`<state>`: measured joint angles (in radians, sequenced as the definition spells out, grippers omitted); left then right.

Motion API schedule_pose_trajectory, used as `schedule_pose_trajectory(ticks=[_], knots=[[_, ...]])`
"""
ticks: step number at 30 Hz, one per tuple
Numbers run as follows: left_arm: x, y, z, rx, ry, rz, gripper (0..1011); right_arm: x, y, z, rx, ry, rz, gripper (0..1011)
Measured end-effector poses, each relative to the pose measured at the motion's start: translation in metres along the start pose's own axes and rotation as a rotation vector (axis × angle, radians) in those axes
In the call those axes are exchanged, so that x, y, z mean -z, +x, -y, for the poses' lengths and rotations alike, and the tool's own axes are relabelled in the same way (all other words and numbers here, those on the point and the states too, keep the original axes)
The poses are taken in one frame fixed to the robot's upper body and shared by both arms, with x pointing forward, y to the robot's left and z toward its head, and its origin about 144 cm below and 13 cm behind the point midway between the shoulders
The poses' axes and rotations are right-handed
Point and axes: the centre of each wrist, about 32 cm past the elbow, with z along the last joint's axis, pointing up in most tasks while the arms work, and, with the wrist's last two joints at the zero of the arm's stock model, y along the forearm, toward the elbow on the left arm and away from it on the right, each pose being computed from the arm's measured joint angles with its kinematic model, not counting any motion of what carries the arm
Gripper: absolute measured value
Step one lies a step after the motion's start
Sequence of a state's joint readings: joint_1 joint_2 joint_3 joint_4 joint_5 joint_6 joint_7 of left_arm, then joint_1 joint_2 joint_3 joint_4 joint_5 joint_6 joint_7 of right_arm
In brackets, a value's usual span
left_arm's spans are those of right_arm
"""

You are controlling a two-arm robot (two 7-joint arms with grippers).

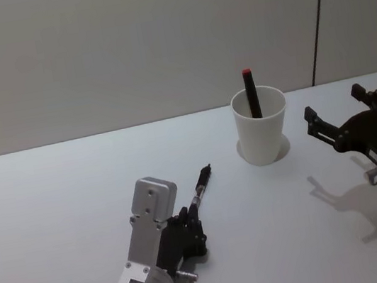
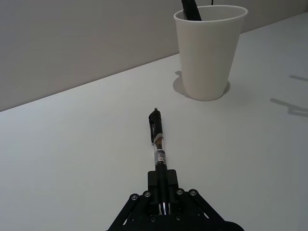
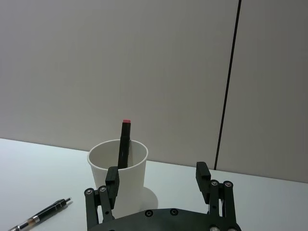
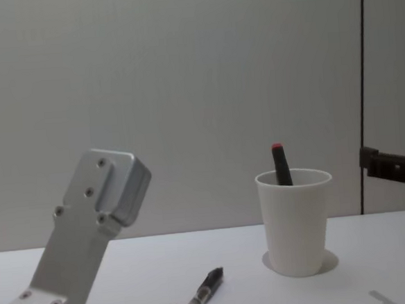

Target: Place the pen into the pen holder.

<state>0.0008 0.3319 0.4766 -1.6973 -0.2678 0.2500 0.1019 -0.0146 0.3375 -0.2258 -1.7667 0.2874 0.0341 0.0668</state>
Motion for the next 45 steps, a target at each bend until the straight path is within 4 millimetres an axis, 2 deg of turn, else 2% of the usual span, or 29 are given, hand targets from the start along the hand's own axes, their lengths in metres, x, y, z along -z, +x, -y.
schedule_pose_trajectory(ticks=[9, 21, 30, 45], knots=[[-0.002, -0.006, 0.011, -0.007, -0.046, -0.016, 116, 0.000, 0.000, 0.000, 0.000, 0.000, 0.000, 1001], [-0.014, -0.025, 0.018, -0.078, -0.148, 0.045, 116, 0.000, 0.000, 0.000, 0.000, 0.000, 0.000, 1001], [-0.028, -0.040, 0.010, -0.172, -0.268, 0.093, 116, 0.000, 0.000, 0.000, 0.000, 0.000, 0.000, 1002], [-0.037, -0.051, -0.004, -0.294, -0.406, 0.101, 116, -0.003, 0.001, -0.004, -0.028, 0.009, -0.020, 1001]])
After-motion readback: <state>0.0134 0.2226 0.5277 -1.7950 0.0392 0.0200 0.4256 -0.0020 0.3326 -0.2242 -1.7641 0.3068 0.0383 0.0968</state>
